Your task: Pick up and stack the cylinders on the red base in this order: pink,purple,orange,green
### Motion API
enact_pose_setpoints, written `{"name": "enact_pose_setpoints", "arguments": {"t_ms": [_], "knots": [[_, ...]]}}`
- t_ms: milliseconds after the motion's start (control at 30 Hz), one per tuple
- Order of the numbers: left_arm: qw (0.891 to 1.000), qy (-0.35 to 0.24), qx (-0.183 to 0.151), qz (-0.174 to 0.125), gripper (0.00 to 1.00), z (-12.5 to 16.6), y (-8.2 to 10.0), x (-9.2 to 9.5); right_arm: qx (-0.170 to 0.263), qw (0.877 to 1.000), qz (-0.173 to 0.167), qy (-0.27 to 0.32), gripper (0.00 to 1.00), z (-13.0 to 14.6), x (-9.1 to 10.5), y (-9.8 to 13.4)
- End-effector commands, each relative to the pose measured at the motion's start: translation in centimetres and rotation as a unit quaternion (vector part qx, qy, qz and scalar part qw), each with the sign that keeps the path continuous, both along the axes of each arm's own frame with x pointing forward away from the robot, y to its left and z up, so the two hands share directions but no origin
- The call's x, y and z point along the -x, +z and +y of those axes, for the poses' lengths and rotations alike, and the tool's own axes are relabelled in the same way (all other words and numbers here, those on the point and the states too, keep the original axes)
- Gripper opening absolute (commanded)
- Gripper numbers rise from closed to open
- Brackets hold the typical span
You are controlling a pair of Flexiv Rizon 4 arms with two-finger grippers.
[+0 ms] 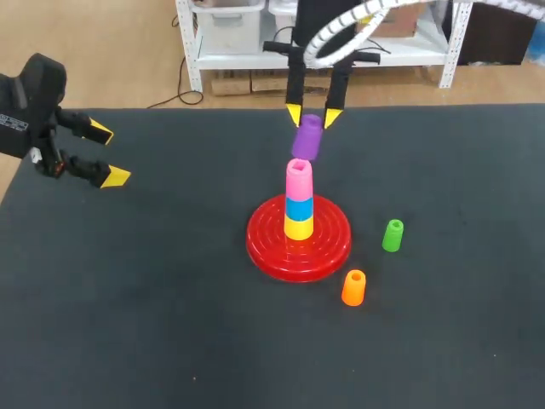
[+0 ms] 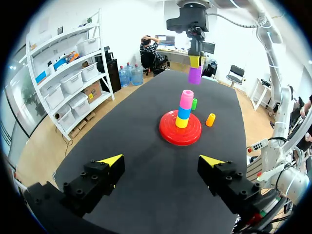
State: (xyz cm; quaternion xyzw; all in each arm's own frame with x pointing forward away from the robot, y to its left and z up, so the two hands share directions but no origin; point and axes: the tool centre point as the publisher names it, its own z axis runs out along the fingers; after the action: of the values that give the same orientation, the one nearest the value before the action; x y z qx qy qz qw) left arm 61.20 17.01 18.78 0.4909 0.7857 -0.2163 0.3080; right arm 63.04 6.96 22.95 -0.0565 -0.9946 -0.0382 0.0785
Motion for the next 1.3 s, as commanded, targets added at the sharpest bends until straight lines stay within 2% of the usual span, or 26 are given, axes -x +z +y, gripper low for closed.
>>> {"name": "enact_pose_setpoints", "arguments": {"t_ms": [33,300,467,1300], "knots": [[1.000,-0.001,0.001,0.000,1.00,0.0,-0.1,-0.1,0.023,1.000,-0.010,0.008,0.00,0.3,0.5,-0.6],[1.000,-0.001,0.001,0.000,1.00,0.0,-0.1,-0.1,0.029,0.999,-0.023,0.008,0.00,1.0,0.9,-1.6],[1.000,-0.001,0.001,0.000,1.00,0.0,-0.1,-0.1,0.062,0.998,-0.031,0.011,0.00,0.9,1.0,-2.3],[1.000,-0.001,0.001,0.000,1.00,0.0,-0.1,-0.1,0.071,0.997,-0.029,0.002,0.00,1.2,0.1,-3.0]]}}
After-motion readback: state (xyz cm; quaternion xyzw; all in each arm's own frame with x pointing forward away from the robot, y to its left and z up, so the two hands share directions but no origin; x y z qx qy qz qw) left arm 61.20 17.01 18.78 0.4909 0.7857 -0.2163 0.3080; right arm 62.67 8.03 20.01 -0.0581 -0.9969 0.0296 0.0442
